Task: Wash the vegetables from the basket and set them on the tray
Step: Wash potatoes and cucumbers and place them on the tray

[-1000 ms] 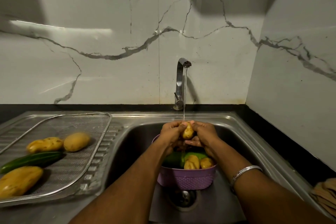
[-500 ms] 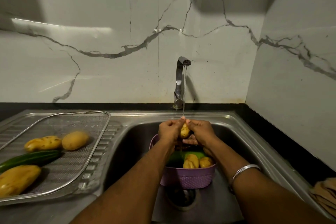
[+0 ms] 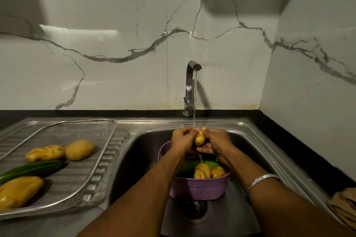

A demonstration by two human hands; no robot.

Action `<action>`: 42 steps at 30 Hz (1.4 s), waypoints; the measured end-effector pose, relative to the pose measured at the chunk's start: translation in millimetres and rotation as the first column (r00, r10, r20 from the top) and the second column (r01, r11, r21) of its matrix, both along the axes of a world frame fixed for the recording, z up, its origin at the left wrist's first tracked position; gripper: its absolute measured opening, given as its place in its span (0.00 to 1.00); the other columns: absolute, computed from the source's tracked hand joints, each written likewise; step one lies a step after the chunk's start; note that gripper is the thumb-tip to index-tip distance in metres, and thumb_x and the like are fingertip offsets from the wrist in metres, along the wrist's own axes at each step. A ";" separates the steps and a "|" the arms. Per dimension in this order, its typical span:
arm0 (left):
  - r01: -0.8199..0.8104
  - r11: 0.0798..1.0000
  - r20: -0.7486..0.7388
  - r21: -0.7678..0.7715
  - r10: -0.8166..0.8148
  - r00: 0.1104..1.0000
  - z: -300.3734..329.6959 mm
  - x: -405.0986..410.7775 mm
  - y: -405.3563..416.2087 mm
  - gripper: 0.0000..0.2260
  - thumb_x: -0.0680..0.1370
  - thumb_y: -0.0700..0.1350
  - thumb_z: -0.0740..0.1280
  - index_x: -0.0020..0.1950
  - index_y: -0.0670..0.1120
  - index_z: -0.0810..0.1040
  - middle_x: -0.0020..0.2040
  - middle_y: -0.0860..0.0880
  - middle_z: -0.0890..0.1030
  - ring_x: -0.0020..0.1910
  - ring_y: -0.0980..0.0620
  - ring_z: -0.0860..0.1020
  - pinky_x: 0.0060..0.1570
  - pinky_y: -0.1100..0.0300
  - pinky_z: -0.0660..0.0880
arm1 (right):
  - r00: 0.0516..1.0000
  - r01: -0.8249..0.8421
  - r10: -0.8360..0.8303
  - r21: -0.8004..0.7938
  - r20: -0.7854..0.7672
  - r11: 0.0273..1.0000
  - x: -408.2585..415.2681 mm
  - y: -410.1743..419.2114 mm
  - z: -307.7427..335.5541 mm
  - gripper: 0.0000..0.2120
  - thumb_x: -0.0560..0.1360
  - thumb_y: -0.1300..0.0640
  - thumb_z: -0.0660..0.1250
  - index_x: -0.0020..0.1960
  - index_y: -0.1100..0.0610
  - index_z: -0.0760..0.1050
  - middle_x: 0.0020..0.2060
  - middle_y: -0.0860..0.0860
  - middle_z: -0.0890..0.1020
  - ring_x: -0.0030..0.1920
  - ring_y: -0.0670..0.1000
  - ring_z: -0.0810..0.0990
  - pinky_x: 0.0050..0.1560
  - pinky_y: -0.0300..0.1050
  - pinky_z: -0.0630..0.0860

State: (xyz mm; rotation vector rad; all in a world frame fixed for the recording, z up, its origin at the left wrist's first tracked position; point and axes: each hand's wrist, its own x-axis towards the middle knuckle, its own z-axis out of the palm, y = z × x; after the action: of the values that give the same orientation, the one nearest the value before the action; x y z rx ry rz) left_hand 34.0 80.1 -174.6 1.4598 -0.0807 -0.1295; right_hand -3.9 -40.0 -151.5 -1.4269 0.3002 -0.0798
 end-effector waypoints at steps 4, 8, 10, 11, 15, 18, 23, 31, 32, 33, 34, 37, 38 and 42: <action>-0.181 0.983 0.010 0.008 0.181 0.983 -1.3 4.3 4.8 0.11 0.78 0.54 0.71 0.50 0.48 0.84 0.46 0.45 0.86 0.48 0.44 0.85 0.44 0.42 0.84 | 0.998 -0.058 0.060 -0.045 0.032 0.997 -3.1 10.2 3.7 0.09 0.82 0.56 0.66 0.57 0.58 0.82 0.48 0.61 0.86 0.47 0.60 0.87 0.39 0.50 0.86; -0.020 0.996 -0.037 -0.086 0.017 0.999 4.3 2.2 13.2 0.11 0.83 0.50 0.65 0.55 0.45 0.82 0.50 0.42 0.85 0.43 0.44 0.85 0.34 0.51 0.83 | 0.999 -0.028 0.029 -0.024 0.033 0.999 -2.3 9.9 5.4 0.09 0.83 0.57 0.65 0.56 0.59 0.82 0.48 0.62 0.86 0.46 0.62 0.87 0.37 0.50 0.86; 0.106 0.990 -0.038 -0.093 -0.110 0.993 7.9 -1.5 15.6 0.09 0.84 0.46 0.62 0.59 0.46 0.80 0.53 0.40 0.84 0.40 0.47 0.84 0.33 0.55 0.81 | 1.000 -0.003 0.003 0.017 0.016 1.000 -2.3 5.9 6.7 0.10 0.83 0.56 0.64 0.57 0.60 0.81 0.48 0.63 0.86 0.44 0.63 0.87 0.38 0.52 0.86; 0.156 0.982 -0.041 -0.104 -0.161 0.986 7.8 -1.7 15.6 0.10 0.85 0.44 0.62 0.62 0.46 0.80 0.55 0.40 0.84 0.40 0.48 0.84 0.34 0.56 0.81 | 1.000 0.009 -0.010 0.040 0.007 0.999 -2.7 3.2 7.0 0.09 0.83 0.57 0.64 0.57 0.60 0.81 0.48 0.64 0.85 0.44 0.64 0.87 0.39 0.53 0.86; 0.215 0.962 -0.054 -0.166 -0.227 0.972 8.0 -2.2 14.1 0.11 0.83 0.40 0.63 0.65 0.47 0.79 0.57 0.39 0.84 0.44 0.46 0.84 0.39 0.54 0.82 | 1.000 0.026 -0.025 0.083 -0.009 0.996 -4.2 -3.6 7.5 0.08 0.84 0.57 0.64 0.54 0.58 0.80 0.45 0.65 0.85 0.41 0.64 0.87 0.41 0.55 0.85; 0.076 0.987 -0.056 -0.145 -0.085 0.995 8.3 -4.3 10.6 0.08 0.82 0.45 0.67 0.58 0.44 0.83 0.51 0.38 0.85 0.36 0.47 0.82 0.34 0.56 0.80 | 1.000 -0.003 0.002 0.060 0.018 0.998 -2.6 -0.3 6.5 0.09 0.83 0.56 0.65 0.55 0.61 0.80 0.40 0.64 0.86 0.39 0.64 0.87 0.40 0.54 0.85; -0.088 0.982 -0.091 -0.169 0.073 0.993 8.1 -2.2 11.0 0.13 0.80 0.52 0.69 0.54 0.44 0.84 0.46 0.39 0.86 0.31 0.49 0.82 0.28 0.58 0.79 | 0.997 -0.051 0.049 0.032 0.062 0.998 -2.8 8.1 8.7 0.10 0.83 0.57 0.65 0.57 0.62 0.82 0.45 0.64 0.86 0.44 0.65 0.87 0.41 0.54 0.85; 0.248 0.958 -0.038 -0.147 -0.256 0.966 6.7 -5.8 13.6 0.12 0.83 0.39 0.64 0.65 0.47 0.78 0.56 0.42 0.85 0.53 0.43 0.83 0.57 0.46 0.79 | 0.998 0.061 -0.062 0.094 0.002 0.994 -5.6 -3.6 6.1 0.10 0.83 0.57 0.64 0.59 0.61 0.79 0.47 0.63 0.85 0.41 0.61 0.87 0.34 0.49 0.85; 0.222 0.967 -0.015 -0.125 -0.226 0.974 6.6 -7.1 13.1 0.11 0.82 0.39 0.65 0.64 0.47 0.79 0.55 0.43 0.85 0.50 0.45 0.84 0.52 0.49 0.81 | 0.998 0.058 -0.059 0.082 0.000 0.995 -4.9 -3.9 4.9 0.09 0.83 0.57 0.64 0.59 0.61 0.79 0.46 0.63 0.85 0.40 0.61 0.87 0.35 0.50 0.85; 0.185 0.979 0.026 -0.084 -0.184 0.983 6.1 -7.1 12.5 0.10 0.82 0.40 0.65 0.62 0.47 0.80 0.54 0.43 0.85 0.50 0.46 0.84 0.50 0.50 0.83 | 0.998 0.057 -0.057 0.076 -0.002 0.996 -4.6 -3.2 4.6 0.09 0.83 0.57 0.64 0.59 0.60 0.79 0.46 0.64 0.85 0.40 0.61 0.87 0.36 0.50 0.86; 0.142 0.990 0.091 -0.022 -0.139 0.986 5.5 -5.7 11.5 0.09 0.82 0.41 0.66 0.62 0.48 0.80 0.55 0.44 0.85 0.51 0.45 0.84 0.51 0.49 0.83 | 0.998 0.060 -0.060 0.072 -0.002 0.996 -3.5 -2.9 4.9 0.09 0.83 0.57 0.64 0.59 0.59 0.78 0.47 0.64 0.84 0.40 0.62 0.87 0.37 0.50 0.86; 0.024 0.989 0.229 0.145 -0.057 0.972 1.5 -4.1 4.8 0.09 0.83 0.44 0.65 0.62 0.47 0.80 0.54 0.47 0.85 0.54 0.48 0.83 0.56 0.47 0.82 | 0.998 0.058 -0.058 0.017 0.008 0.998 0.7 -4.0 3.9 0.09 0.83 0.56 0.64 0.59 0.58 0.79 0.49 0.63 0.84 0.44 0.62 0.87 0.37 0.49 0.86; -0.013 0.982 0.239 0.191 -0.034 0.971 0.9 -4.8 2.6 0.09 0.83 0.46 0.64 0.60 0.47 0.81 0.53 0.47 0.85 0.54 0.48 0.83 0.55 0.46 0.82 | 0.999 0.032 -0.032 -0.040 0.014 0.999 0.4 -4.0 3.3 0.09 0.83 0.56 0.65 0.58 0.58 0.80 0.49 0.62 0.85 0.45 0.60 0.87 0.38 0.49 0.86; -0.006 0.967 0.136 0.256 -0.030 0.990 -0.6 -1.1 0.7 0.11 0.85 0.48 0.61 0.61 0.46 0.79 0.54 0.45 0.83 0.54 0.46 0.82 0.56 0.45 0.81 | 0.999 -0.023 0.030 -0.189 0.037 0.982 3.1 1.4 -2.8 0.09 0.82 0.57 0.66 0.57 0.59 0.82 0.50 0.59 0.85 0.47 0.58 0.86 0.36 0.46 0.85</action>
State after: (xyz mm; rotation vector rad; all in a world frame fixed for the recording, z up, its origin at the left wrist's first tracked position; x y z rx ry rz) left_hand 32.9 80.8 -175.2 1.7263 -0.1925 -0.0485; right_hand -0.8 -38.6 -154.2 -1.6151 0.2458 -0.1174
